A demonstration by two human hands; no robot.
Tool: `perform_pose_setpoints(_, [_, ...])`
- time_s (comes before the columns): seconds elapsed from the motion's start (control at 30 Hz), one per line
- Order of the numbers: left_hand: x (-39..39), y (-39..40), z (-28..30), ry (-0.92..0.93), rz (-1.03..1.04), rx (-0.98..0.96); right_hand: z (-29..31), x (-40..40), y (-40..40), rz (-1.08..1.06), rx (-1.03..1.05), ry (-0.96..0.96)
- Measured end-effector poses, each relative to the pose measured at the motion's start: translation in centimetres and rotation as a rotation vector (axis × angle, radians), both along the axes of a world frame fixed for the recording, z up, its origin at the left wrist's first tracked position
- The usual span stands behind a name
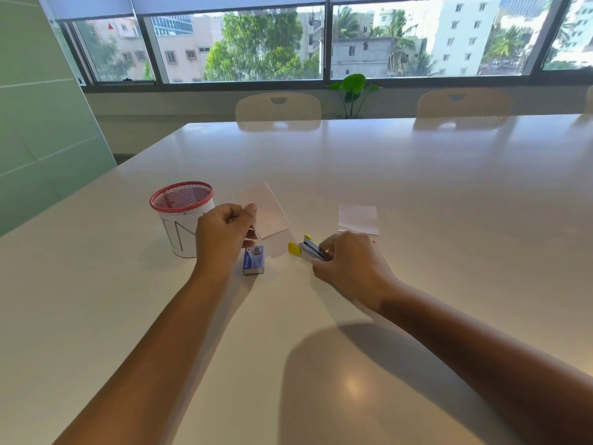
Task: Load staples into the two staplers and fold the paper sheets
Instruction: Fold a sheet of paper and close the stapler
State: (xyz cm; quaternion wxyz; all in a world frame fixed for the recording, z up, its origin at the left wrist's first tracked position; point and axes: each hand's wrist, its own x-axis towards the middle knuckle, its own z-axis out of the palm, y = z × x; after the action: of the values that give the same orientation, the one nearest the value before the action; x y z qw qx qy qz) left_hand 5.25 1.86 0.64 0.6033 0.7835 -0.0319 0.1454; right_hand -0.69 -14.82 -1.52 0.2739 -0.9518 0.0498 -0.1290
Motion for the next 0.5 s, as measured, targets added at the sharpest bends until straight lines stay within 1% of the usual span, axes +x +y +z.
perform_pose_setpoints(0.07, [0.0, 0.0, 0.1, 0.016, 0.015, -0.013, 0.2, 0.5, -0.6, -0.017, 0.095, 0.007])
perform_pose_setpoints(0.13, [-0.1, 0.0, 0.1, 0.033, 0.019, -0.037, 0.9, 1.1, -1.2, -0.040, 0.278, 0.063])
perform_pose_setpoints(0.17, [-0.1, 0.0, 0.1, 0.045, 0.018, -0.050, 1.3, 1.3, -1.4, -0.053, 0.429, 0.122])
perform_pose_setpoints(0.27, [-0.1, 0.0, 0.2, 0.078, 0.000, -0.098, 2.1, 1.6, -1.9, -0.024, 1.068, 0.308])
perform_pose_setpoints(0.3, [-0.1, 0.0, 0.2, 0.086, -0.006, -0.109, 2.3, 1.6, -2.0, 0.010, 1.197, 0.344])
perform_pose_setpoints(0.33, [-0.1, 0.0, 0.1, 0.091, -0.008, -0.110, 2.4, 1.6, -2.1, 0.054, 1.230, 0.377])
perform_pose_setpoints(0.4, [-0.1, -0.1, 0.1, 0.094, -0.011, -0.101, 3.0, 1.2, -2.0, 0.151, 1.162, 0.415])
perform_pose_setpoints(0.43, [0.0, 0.0, 0.1, 0.091, -0.013, -0.101, 3.3, 1.1, -1.8, 0.190, 1.139, 0.400])
perform_pose_setpoints(0.5, [0.0, 0.0, 0.1, 0.075, -0.005, -0.092, 3.7, 0.7, -1.4, 0.276, 1.169, 0.358])
